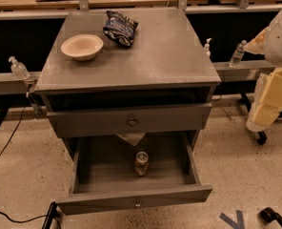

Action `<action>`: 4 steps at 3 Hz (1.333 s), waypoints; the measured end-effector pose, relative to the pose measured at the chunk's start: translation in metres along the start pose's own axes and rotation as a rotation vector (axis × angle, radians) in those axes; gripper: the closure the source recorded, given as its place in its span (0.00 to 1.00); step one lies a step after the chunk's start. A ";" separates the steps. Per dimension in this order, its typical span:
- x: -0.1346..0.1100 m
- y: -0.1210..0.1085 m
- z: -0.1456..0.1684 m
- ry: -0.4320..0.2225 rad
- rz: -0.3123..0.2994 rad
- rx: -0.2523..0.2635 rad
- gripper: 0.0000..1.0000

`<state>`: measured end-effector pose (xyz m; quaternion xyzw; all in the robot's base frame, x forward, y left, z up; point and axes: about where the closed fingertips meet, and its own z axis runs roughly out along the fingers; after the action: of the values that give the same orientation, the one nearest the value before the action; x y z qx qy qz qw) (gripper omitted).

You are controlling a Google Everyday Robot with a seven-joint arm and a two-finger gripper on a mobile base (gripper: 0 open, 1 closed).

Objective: Pick orange can from middle drawer and place on counter

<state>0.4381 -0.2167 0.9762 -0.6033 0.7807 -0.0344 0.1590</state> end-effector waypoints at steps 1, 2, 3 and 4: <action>-0.001 0.000 0.001 -0.005 0.000 0.002 0.00; -0.014 -0.003 0.044 -0.134 0.014 0.024 0.00; -0.030 0.040 0.141 -0.321 0.051 -0.125 0.00; -0.057 0.071 0.186 -0.433 0.076 -0.205 0.00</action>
Offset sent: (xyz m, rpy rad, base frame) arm 0.0772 0.0615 -0.1116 0.4488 -0.2786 0.0619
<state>0.4387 -0.1180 0.7947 -0.5798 0.7500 0.1810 0.2618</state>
